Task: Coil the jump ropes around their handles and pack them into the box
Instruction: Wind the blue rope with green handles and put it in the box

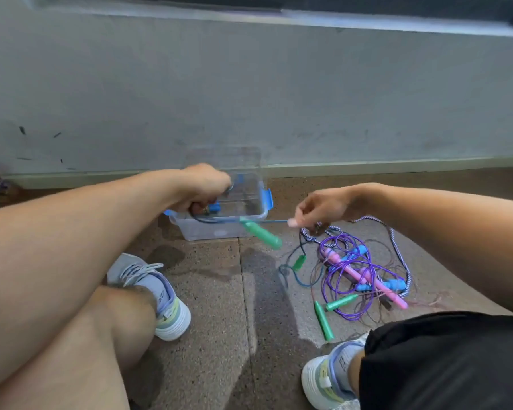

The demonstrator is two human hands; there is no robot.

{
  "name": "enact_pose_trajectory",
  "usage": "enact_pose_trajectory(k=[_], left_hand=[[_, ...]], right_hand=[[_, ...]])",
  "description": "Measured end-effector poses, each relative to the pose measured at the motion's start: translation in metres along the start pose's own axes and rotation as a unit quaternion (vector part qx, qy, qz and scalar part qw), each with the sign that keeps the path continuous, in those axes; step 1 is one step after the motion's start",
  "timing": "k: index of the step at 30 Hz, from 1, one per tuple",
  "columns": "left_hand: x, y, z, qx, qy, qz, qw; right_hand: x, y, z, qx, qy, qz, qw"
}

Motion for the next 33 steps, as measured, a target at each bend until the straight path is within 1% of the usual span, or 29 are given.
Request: enact_pose_trajectory(k=[1, 2, 3, 4, 5, 6, 8, 9, 11, 12, 14, 16, 17, 20, 22, 24, 26, 27, 29, 31, 32, 33], left_hand=[[0.002, -0.008, 0.000, -0.017, 0.002, 0.118, 0.993], [0.006, -0.013, -0.001, -0.030, 0.000, 0.213, 0.977], [0.009, -0.018, -0.002, -0.037, -0.008, 0.274, 0.961], [0.013, -0.022, -0.002, -0.031, -0.020, 0.303, 0.952], [0.016, -0.026, -0.003, -0.017, -0.037, 0.324, 0.945], [0.017, -0.030, -0.004, -0.012, -0.051, 0.351, 0.935], [0.016, -0.037, -0.003, -0.043, -0.057, 0.387, 0.919], [0.014, -0.038, -0.001, -0.074, -0.061, 0.370, 0.924], [0.008, -0.034, 0.003, -0.129, -0.068, 0.261, 0.954], [0.006, -0.029, 0.003, -0.156, -0.062, 0.203, 0.965], [0.000, -0.016, -0.001, -0.205, -0.058, 0.110, 0.971], [-0.008, -0.004, -0.004, -0.220, -0.059, 0.041, 0.973], [-0.012, -0.001, -0.005, -0.220, -0.064, 0.024, 0.973], [-0.018, 0.009, -0.005, -0.197, -0.062, 0.012, 0.978], [-0.015, 0.011, -0.001, -0.170, -0.023, 0.020, 0.985], [-0.008, 0.013, 0.005, -0.131, 0.059, 0.025, 0.989], [-0.001, 0.009, 0.016, -0.071, 0.142, 0.006, 0.987], [0.003, 0.005, 0.020, -0.042, 0.176, 0.014, 0.983], [0.012, -0.005, 0.028, -0.004, 0.235, 0.040, 0.971], [0.018, -0.017, 0.032, 0.017, 0.241, 0.065, 0.968], [0.019, -0.023, 0.033, 0.013, 0.219, 0.089, 0.972], [0.018, -0.028, 0.032, 0.003, 0.181, 0.109, 0.977]], right_hand=[[0.005, 0.011, 0.002, -0.016, -0.005, -0.097, 0.995], [0.009, 0.021, 0.003, -0.037, -0.006, -0.207, 0.978], [0.011, 0.030, 0.002, -0.057, -0.008, -0.300, 0.952], [0.012, 0.038, 0.001, -0.075, -0.009, -0.352, 0.933], [0.012, 0.043, 0.000, -0.087, -0.008, -0.361, 0.928], [0.012, 0.045, -0.002, -0.092, -0.001, -0.344, 0.935], [0.011, 0.035, -0.008, -0.076, 0.038, -0.269, 0.960], [0.011, 0.027, -0.010, -0.053, 0.069, -0.216, 0.973], [0.010, 0.003, -0.013, 0.009, 0.128, -0.099, 0.987], [0.008, -0.011, -0.014, 0.043, 0.148, -0.042, 0.987], [0.003, -0.041, -0.017, 0.094, 0.165, 0.035, 0.981], [0.000, -0.066, -0.019, 0.123, 0.170, 0.076, 0.975], [-0.001, -0.076, -0.020, 0.134, 0.178, 0.098, 0.970], [0.002, -0.088, -0.022, 0.156, 0.228, 0.125, 0.953], [0.005, -0.084, -0.022, 0.146, 0.250, 0.128, 0.949], [0.008, -0.073, -0.021, 0.124, 0.236, 0.109, 0.958], [0.011, -0.053, -0.019, 0.085, 0.197, 0.057, 0.975], [0.013, -0.039, -0.018, 0.060, 0.177, 0.019, 0.982], [0.020, -0.007, -0.016, -0.005, 0.147, -0.090, 0.985], [0.027, 0.021, -0.021, -0.076, 0.123, -0.213, 0.966], [0.029, 0.029, -0.023, -0.097, 0.118, -0.233, 0.960], [0.031, 0.034, -0.023, -0.105, 0.125, -0.206, 0.965]])
Point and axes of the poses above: each hand's wrist, its own z-axis towards the middle knuckle, its own x-axis out of the back of the hand, y = z × x, the point moved 1 cm from there along z, towards the middle knuckle, and after that the axes turned 11 degrees about y, right-handed, at the moved point
